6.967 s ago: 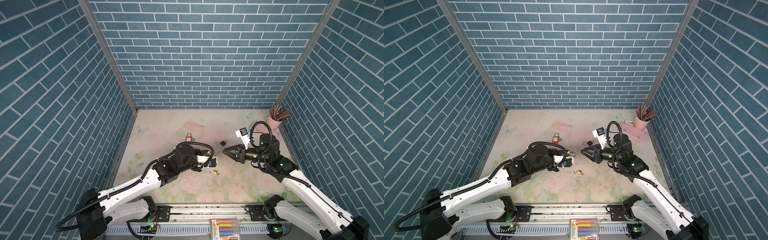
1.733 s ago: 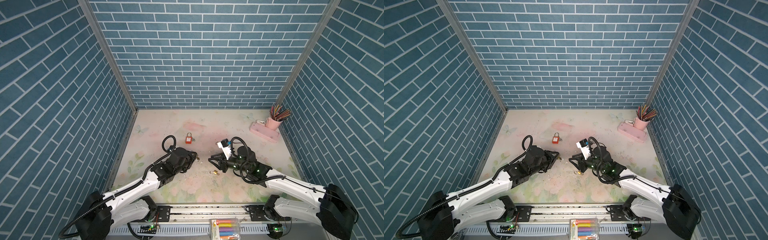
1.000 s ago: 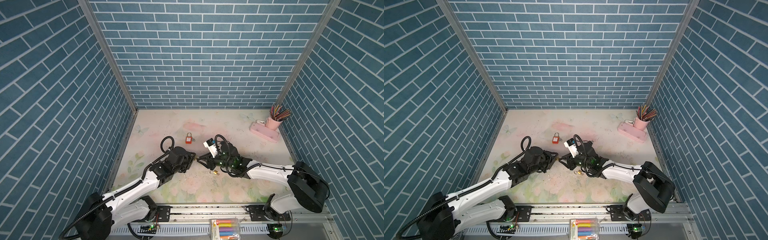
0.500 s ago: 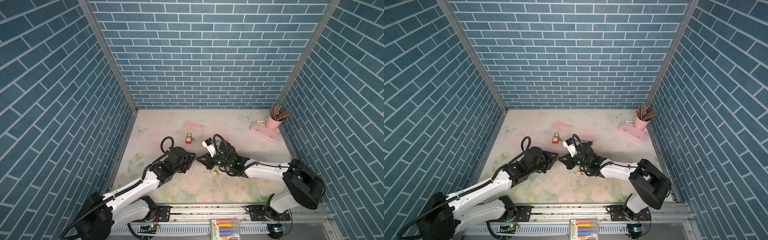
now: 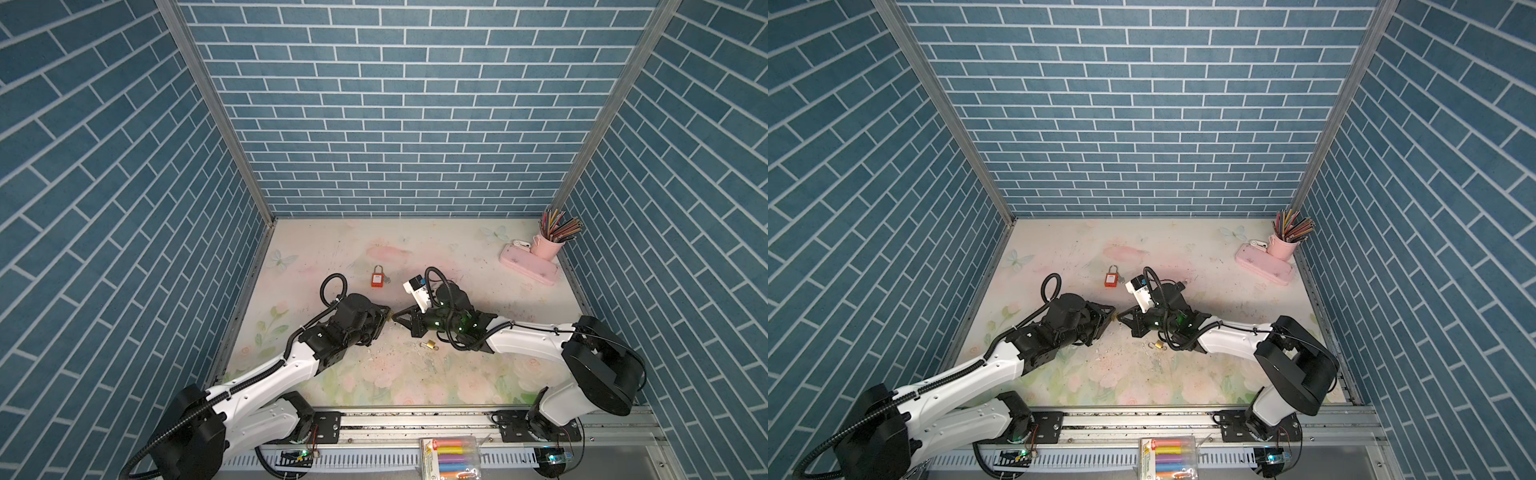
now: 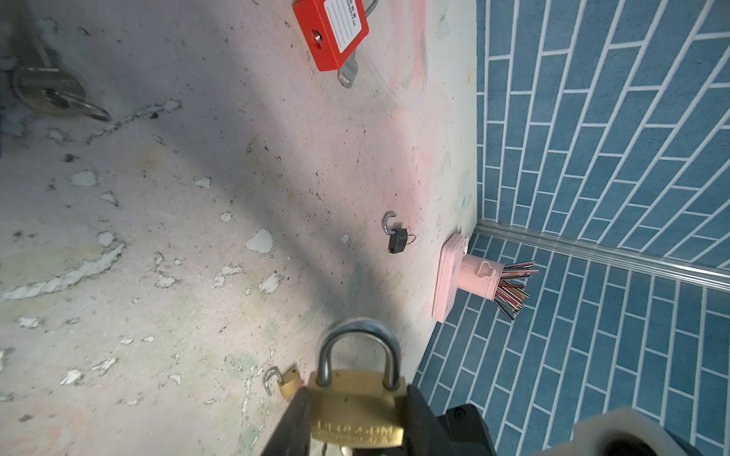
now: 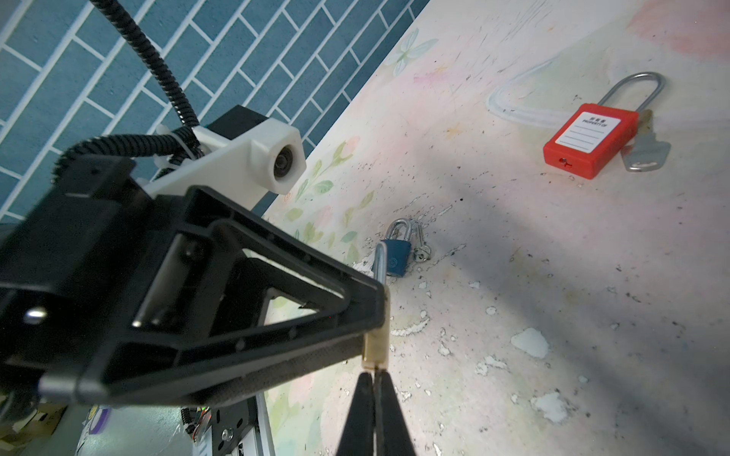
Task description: Lock with the key
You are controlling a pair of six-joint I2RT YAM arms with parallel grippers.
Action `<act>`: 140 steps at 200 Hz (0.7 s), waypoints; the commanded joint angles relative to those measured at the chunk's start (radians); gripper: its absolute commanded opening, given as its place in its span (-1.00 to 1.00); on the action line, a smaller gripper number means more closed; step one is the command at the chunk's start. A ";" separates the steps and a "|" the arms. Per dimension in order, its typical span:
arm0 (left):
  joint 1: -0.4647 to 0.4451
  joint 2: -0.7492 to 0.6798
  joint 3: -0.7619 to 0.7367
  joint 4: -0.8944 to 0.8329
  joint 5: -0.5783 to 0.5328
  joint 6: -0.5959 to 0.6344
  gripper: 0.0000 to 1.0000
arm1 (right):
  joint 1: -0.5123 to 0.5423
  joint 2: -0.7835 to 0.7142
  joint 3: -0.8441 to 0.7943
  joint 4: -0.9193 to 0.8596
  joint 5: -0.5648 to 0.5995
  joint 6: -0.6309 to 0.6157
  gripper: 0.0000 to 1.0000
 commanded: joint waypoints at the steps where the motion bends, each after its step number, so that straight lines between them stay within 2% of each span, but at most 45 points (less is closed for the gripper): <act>1: 0.046 -0.002 0.003 0.054 -0.045 -0.006 -1.00 | 0.012 0.004 0.020 -0.013 -0.101 -0.006 -1.00; 43: 0.225 -0.098 -0.007 0.034 -0.118 -0.002 -1.00 | 0.013 -0.073 -0.078 0.013 -0.085 0.027 -1.00; 70: 0.281 -0.127 0.053 -0.110 -0.157 0.087 -1.00 | 0.011 -0.151 -0.125 0.008 -0.044 0.037 -1.00; 103: 0.248 -0.072 0.131 -0.270 -0.121 0.290 -1.00 | -0.014 -0.219 -0.146 -0.023 -0.009 0.045 -1.00; 140: 0.061 0.034 0.189 -0.422 -0.138 0.449 -1.00 | -0.058 -0.250 -0.146 -0.097 0.023 0.051 -1.00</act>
